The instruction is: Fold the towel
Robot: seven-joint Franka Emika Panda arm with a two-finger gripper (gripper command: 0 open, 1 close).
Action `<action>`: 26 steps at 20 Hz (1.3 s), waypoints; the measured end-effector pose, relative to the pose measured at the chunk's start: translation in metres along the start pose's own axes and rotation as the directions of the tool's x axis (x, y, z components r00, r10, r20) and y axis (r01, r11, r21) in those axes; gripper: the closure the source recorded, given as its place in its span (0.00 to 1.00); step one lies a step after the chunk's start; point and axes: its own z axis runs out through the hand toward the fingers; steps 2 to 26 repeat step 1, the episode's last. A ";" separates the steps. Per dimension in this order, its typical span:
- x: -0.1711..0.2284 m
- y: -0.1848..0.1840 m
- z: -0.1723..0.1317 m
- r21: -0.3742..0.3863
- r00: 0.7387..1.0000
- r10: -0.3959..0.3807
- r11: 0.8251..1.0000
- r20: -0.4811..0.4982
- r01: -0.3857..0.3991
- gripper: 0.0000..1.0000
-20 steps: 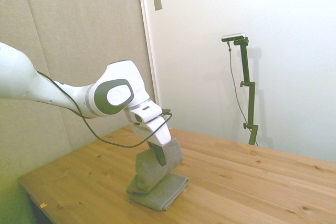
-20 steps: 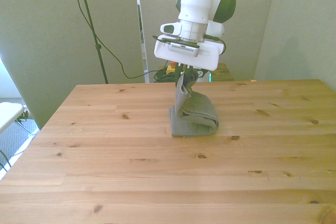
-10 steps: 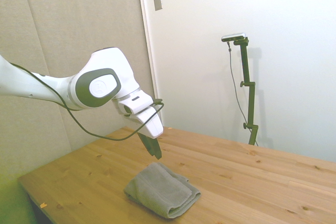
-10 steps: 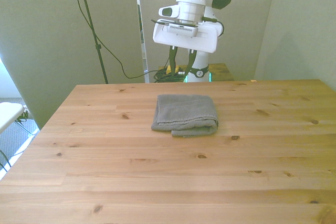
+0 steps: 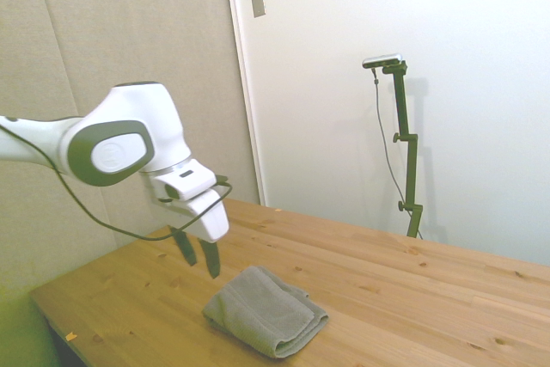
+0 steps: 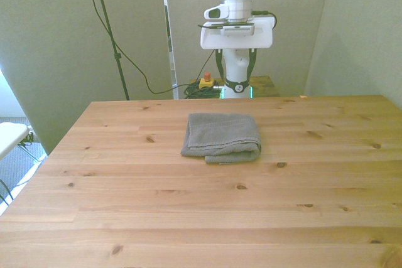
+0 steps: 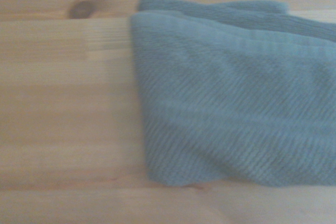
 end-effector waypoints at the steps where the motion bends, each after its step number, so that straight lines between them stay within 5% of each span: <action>1: -0.015 0.005 -0.003 0.000 1.000 -0.013 1.000 -0.002 0.013 0.00; 26: -0.015 0.005 -0.003 0.000 1.000 -0.013 1.000 -0.002 0.013 0.00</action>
